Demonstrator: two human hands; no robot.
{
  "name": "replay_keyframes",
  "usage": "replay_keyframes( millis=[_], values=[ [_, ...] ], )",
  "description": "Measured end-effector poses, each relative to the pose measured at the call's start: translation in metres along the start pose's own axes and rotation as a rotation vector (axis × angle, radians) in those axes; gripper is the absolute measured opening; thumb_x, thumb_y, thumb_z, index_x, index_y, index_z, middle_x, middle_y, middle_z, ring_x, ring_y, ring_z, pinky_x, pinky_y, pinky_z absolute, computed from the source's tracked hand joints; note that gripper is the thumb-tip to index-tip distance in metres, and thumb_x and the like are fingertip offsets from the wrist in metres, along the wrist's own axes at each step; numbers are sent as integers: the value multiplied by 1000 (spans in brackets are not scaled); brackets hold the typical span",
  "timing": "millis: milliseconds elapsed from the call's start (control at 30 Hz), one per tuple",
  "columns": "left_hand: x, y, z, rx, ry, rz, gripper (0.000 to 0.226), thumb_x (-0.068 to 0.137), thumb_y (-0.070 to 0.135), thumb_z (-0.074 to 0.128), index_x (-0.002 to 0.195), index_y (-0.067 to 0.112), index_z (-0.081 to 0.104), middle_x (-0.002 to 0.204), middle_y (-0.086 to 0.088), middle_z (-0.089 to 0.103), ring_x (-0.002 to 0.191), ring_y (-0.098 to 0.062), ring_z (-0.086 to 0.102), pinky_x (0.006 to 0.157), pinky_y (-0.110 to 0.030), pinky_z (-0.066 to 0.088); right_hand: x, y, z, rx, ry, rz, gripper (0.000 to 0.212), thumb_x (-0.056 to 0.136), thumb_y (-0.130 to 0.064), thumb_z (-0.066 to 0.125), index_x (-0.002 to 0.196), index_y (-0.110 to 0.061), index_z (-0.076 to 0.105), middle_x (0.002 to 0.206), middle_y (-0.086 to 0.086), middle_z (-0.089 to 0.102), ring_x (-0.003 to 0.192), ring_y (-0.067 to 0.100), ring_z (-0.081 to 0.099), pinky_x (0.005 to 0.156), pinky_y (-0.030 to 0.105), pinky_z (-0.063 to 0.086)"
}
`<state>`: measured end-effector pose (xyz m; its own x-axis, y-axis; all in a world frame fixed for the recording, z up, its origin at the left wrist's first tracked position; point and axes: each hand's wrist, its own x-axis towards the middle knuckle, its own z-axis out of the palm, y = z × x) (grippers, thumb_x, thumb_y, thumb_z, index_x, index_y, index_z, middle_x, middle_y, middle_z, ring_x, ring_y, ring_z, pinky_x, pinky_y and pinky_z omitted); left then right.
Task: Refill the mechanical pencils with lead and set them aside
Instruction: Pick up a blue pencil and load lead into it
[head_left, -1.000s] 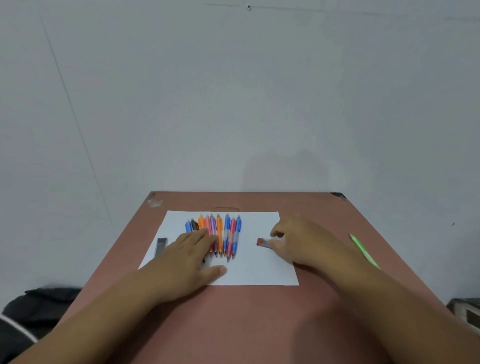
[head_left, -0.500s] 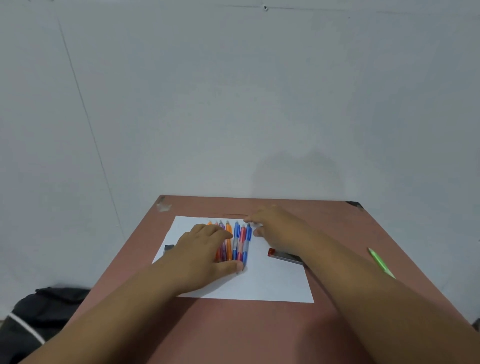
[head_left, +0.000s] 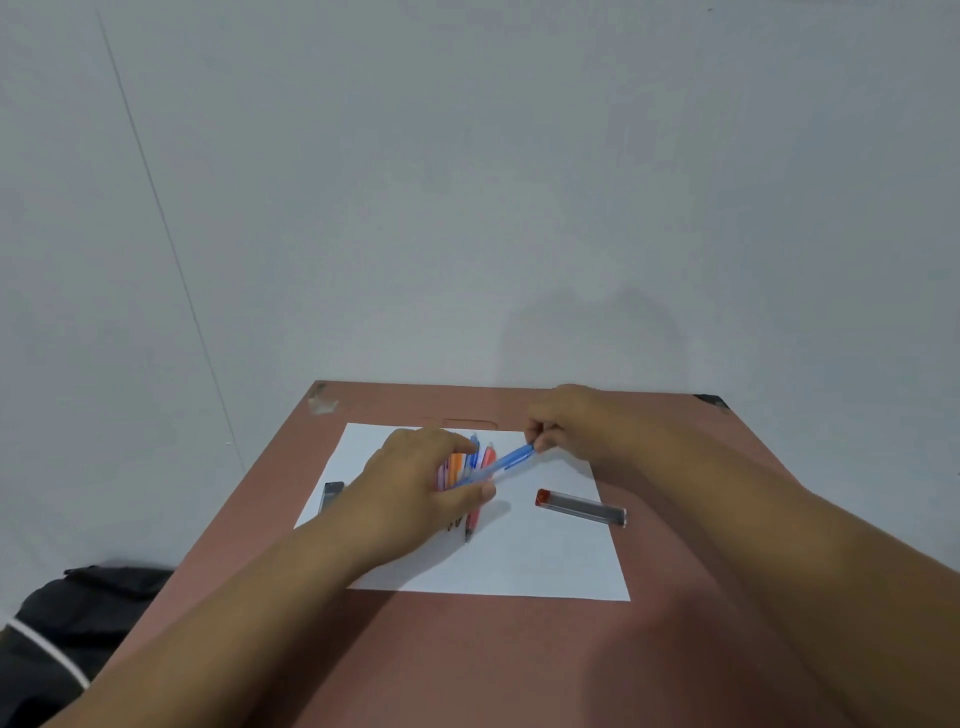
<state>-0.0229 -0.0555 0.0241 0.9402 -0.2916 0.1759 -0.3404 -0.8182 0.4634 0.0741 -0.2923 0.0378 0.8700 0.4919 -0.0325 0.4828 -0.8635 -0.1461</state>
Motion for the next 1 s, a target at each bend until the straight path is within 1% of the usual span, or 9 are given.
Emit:
replay_keyframes(
  millis=[67, 167, 267, 433, 533, 600, 733, 867, 1000],
  values=[
    [3, 4, 0, -67, 50, 20, 42, 91, 55, 64, 128, 37, 61, 125, 18, 59, 103, -4, 51, 84, -23, 42, -9, -1, -16, 38, 39, -4, 10, 96, -14, 66, 91, -23, 67, 83, -17, 53, 89, 11, 52, 81, 28, 42],
    [11, 10, -3, -81, 127, 8, 18, 96, 47, 61, 112, 40, 65, 88, 18, 63, 78, -7, 59, 65, -24, 48, -24, -9, -35, 131, 130, 30, 17, 96, -15, 63, 87, -29, 64, 90, -14, 59, 89, 12, 55, 83, 30, 47],
    [21, 10, -7, -36, 234, 37, 16, 100, 42, 56, 105, 33, 68, 71, 14, 59, 62, -8, 55, 57, -21, 43, -30, -20, -40, 269, 250, 82, 13, 96, -17, 64, 90, -28, 68, 92, -8, 65, 86, 12, 57, 75, 27, 46],
    [41, -11, -9, -67, 322, 21, 26, 99, 36, 60, 122, 31, 72, 84, 11, 60, 76, -8, 56, 66, -20, 44, -37, -30, -18, 861, 514, 246, 8, 91, -21, 72, 85, -25, 76, 80, 2, 71, 69, 13, 58, 72, 37, 54],
    [55, -25, -3, -112, 290, 17, 27, 100, 32, 61, 124, 32, 71, 89, 11, 60, 79, -8, 56, 67, -19, 42, -34, -34, 6, 1118, 544, 355, 5, 89, -18, 75, 85, -19, 78, 79, 12, 72, 68, 14, 60, 77, 40, 55],
    [63, -32, 1, -113, 269, 6, 27, 100, 30, 60, 125, 33, 71, 91, 10, 61, 79, -9, 57, 66, -20, 43, -31, -31, 18, 1220, 568, 398, 5, 89, -16, 75, 86, -18, 79, 75, 5, 72, 69, 13, 62, 82, 40, 57],
    [66, -47, 8, -164, 260, -4, 23, 98, 35, 62, 119, 35, 72, 97, 12, 66, 86, -8, 61, 77, -29, 53, -30, -15, 28, 935, 607, 430, 10, 92, -18, 72, 90, -25, 79, 82, -12, 74, 73, 7, 69, 79, 27, 57],
    [62, -64, 15, -192, 241, 30, 17, 95, 33, 67, 108, 39, 75, 88, 18, 65, 86, -4, 62, 82, -39, 55, -30, -4, 34, 422, 507, 325, 20, 97, -14, 63, 103, -23, 80, 96, -16, 67, 90, 1, 57, 74, -1, 35],
    [61, -68, 16, -184, 211, 50, 12, 95, 37, 66, 102, 43, 73, 89, 17, 63, 85, -5, 62, 77, -34, 54, -30, -2, 35, 266, 389, 260, 26, 98, -13, 58, 112, -22, 78, 98, -15, 62, 94, 4, 55, 71, 2, 32]
  ],
)
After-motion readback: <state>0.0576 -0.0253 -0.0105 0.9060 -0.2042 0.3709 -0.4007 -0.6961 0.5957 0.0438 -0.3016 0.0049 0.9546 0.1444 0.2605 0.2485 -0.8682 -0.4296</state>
